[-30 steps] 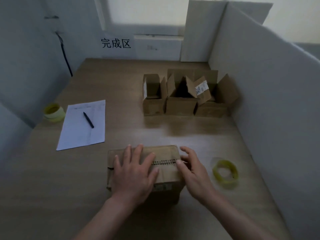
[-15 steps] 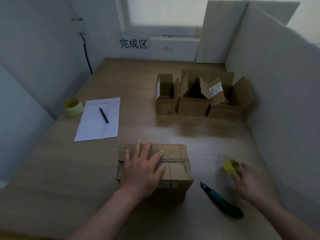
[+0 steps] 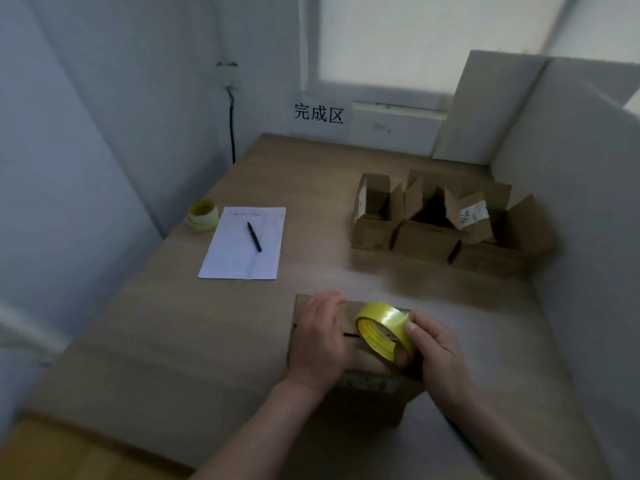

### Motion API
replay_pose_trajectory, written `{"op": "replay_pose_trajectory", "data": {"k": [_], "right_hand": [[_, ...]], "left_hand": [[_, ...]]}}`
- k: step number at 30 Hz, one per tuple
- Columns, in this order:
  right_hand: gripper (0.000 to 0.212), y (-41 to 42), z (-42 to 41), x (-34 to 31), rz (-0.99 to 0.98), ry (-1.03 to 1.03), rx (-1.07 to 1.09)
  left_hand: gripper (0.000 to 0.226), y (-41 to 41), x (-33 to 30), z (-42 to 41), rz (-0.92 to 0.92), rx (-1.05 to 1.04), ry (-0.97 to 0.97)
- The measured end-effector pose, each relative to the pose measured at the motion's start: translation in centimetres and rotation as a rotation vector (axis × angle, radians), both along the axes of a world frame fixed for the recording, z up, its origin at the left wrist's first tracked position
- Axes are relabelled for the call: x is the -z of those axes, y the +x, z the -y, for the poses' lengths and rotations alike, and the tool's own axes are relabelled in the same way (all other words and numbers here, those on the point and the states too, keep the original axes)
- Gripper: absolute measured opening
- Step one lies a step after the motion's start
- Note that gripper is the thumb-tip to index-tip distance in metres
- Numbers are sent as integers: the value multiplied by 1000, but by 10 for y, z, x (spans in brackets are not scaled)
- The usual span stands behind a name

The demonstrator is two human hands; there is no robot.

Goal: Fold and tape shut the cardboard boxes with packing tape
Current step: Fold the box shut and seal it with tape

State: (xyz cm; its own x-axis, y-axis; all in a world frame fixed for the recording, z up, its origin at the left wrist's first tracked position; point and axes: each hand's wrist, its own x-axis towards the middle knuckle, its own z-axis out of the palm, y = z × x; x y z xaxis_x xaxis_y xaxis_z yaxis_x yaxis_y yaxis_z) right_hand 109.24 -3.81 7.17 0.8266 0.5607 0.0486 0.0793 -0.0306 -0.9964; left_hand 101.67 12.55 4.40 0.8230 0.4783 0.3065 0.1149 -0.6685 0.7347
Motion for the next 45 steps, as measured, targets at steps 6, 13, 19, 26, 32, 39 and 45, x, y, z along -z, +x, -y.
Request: {"op": "replay_pose_trajectory", "data": {"k": [6,13,19,26,32,39,45], "right_hand": [[31,8,-5,-1,68,-86,-104],[22,12,-13,-8,35,-110,-186],[24,11,-13,-7,40,-79,-163],[26,8,-17,11,191,-215,137],[21,12,-13,5,570,-340,277],[16,16,-21,8,674,-453,85],[22,14,-28,18,665,-448,-14]], "left_hand": [[32,16,-42,-12,-152,277,-311],[15,32,-73,-24,-392,512,-433],[10,29,-69,-25,-249,428,-329],[9,22,-58,-17,6,99,-473],[21,9,-56,-29,44,-99,-476],[21,-15,-33,-51,-44,-173,-525],[22,-31,-10,-61,-108,-242,-614]]}}
